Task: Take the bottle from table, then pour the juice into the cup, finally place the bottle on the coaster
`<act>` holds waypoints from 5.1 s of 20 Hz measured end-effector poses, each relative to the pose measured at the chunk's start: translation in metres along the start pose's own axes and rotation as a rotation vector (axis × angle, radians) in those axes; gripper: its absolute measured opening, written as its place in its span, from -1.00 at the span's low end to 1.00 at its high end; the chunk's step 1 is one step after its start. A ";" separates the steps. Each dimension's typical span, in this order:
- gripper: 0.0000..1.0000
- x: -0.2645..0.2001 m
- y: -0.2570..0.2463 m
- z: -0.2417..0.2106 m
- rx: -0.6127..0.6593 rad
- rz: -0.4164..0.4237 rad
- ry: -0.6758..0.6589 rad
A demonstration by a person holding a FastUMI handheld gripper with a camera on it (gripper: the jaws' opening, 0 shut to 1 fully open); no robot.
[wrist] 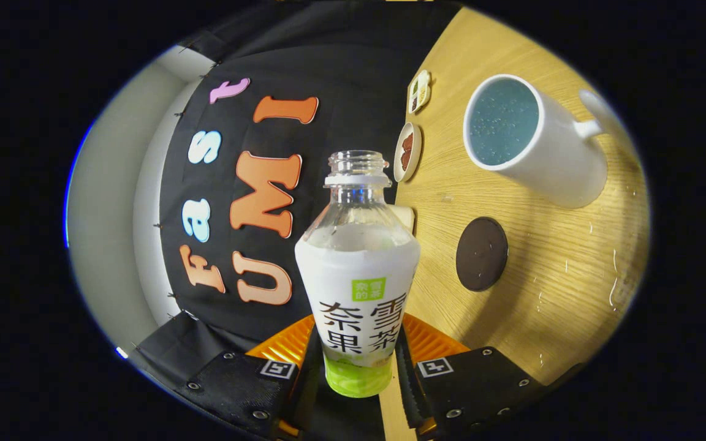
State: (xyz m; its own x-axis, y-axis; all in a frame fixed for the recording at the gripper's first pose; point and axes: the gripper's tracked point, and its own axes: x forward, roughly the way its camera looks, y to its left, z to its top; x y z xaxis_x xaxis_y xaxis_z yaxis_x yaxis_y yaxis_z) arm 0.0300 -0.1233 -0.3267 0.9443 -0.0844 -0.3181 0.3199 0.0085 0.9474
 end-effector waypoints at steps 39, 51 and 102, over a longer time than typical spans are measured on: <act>0.15 0.003 0.019 0.028 0.403 0.064 -0.097; 0.15 -0.002 0.024 0.034 0.481 0.063 -0.087; 0.15 0.011 0.020 0.036 0.291 -0.038 -0.087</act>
State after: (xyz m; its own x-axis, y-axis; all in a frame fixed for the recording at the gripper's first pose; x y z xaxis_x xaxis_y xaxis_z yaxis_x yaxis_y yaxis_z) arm 0.0436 -0.1601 -0.3095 0.9179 -0.1640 -0.3614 0.3078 -0.2810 0.9090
